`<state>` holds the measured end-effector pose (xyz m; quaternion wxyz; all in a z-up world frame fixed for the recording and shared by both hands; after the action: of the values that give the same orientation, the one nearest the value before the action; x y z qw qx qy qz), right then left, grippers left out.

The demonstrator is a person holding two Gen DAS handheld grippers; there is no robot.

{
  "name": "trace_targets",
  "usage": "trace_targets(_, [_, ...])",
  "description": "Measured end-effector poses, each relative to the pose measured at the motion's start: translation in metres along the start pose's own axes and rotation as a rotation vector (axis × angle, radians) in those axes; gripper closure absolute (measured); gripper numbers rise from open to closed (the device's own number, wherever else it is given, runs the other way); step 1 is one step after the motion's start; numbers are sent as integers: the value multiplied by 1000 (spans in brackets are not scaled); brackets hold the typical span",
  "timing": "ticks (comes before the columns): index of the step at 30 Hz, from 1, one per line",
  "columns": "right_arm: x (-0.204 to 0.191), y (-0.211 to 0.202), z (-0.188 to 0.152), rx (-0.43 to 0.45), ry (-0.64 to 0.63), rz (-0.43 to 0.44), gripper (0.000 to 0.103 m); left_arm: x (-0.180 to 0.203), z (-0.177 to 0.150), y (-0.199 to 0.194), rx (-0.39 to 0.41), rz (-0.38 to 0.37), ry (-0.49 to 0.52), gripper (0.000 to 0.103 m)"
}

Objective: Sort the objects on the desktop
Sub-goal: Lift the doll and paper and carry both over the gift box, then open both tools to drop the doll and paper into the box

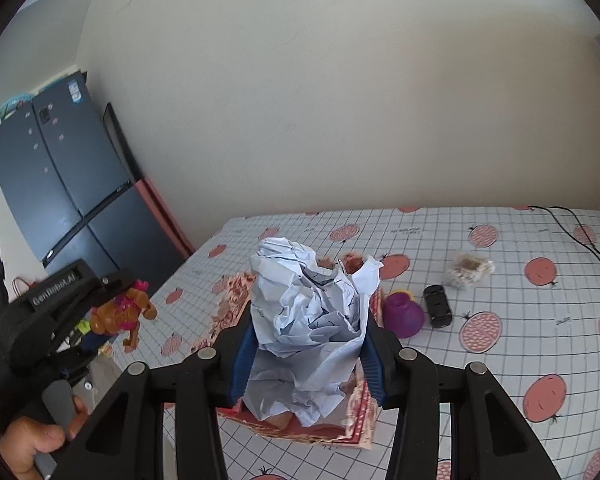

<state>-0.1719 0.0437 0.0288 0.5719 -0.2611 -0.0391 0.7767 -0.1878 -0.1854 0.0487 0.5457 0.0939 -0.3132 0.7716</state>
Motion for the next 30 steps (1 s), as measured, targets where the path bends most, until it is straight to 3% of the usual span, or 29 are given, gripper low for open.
trace_targets(10, [-4, 33, -34, -105, -23, -12, 54, -20, -25, 38, -133, 5, -65, 41])
trace_targets(19, [-3, 54, -56, -186, -31, -28, 53, -29, -61, 75, -267, 46, -55, 41])
trace_targets(30, [8, 66, -70, -236, -6, -61, 47, -37, -78, 88, -317, 101, -50, 41])
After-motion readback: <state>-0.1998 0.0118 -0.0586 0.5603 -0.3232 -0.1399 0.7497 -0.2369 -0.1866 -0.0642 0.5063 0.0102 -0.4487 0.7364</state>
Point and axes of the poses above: each gripper's, at about its wrist camera, not at the fingertips, and y roughly the way its jaws point, x to its right, z to its top, the point moved 5 cm from there along y, roughly the way its jaws point, and after that the axes turned 12 degrees about x, right-handed, at the moved point
